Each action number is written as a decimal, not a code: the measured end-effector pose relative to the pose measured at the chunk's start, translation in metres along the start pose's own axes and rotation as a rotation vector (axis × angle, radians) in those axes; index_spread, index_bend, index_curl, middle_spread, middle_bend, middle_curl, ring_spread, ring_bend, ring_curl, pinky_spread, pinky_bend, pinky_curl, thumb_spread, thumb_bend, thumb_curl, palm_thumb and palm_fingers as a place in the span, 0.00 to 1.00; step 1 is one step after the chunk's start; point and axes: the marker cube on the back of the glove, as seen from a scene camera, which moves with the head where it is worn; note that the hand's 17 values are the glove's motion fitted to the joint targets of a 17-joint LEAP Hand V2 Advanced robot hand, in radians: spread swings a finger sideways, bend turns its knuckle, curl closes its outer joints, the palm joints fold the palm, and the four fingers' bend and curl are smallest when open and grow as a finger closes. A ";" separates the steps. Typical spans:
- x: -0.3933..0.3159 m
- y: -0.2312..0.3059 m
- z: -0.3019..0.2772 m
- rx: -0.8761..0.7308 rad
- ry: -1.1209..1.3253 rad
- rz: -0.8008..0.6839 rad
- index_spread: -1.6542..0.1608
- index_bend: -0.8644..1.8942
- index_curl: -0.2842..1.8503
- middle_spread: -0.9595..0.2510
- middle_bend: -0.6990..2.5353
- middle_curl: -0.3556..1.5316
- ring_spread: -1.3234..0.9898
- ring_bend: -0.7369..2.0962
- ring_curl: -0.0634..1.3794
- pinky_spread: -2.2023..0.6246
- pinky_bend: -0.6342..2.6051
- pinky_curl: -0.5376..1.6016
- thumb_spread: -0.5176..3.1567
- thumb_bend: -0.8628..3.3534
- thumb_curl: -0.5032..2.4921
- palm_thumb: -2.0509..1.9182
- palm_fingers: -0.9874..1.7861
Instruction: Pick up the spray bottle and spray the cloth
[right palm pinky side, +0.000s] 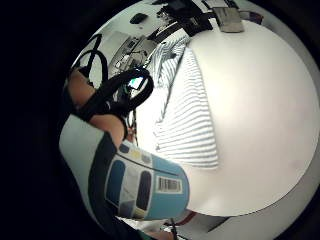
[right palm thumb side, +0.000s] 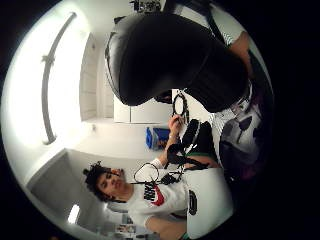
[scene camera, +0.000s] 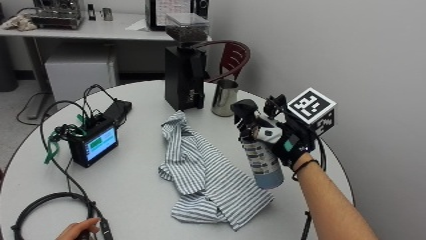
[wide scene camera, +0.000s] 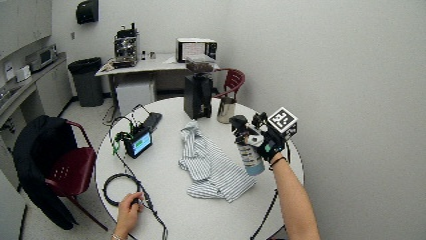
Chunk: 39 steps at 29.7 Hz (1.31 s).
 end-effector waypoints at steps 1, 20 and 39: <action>0.007 0.000 0.005 -0.008 0.002 0.013 0.78 0.35 0.25 0.76 0.32 0.44 0.54 0.48 0.35 0.78 0.32 0.43 0.32 0.20 0.38 0.74 0.77; 0.022 0.001 0.022 -0.092 0.018 0.126 0.78 0.35 0.25 0.77 0.32 0.44 0.54 0.49 0.35 0.77 0.32 0.43 0.32 0.20 0.39 0.74 0.77; 0.036 0.011 0.035 -0.112 -0.005 0.181 0.79 0.35 0.25 0.78 0.33 0.44 0.54 0.50 0.35 0.77 0.33 0.43 0.33 0.20 0.39 0.74 0.77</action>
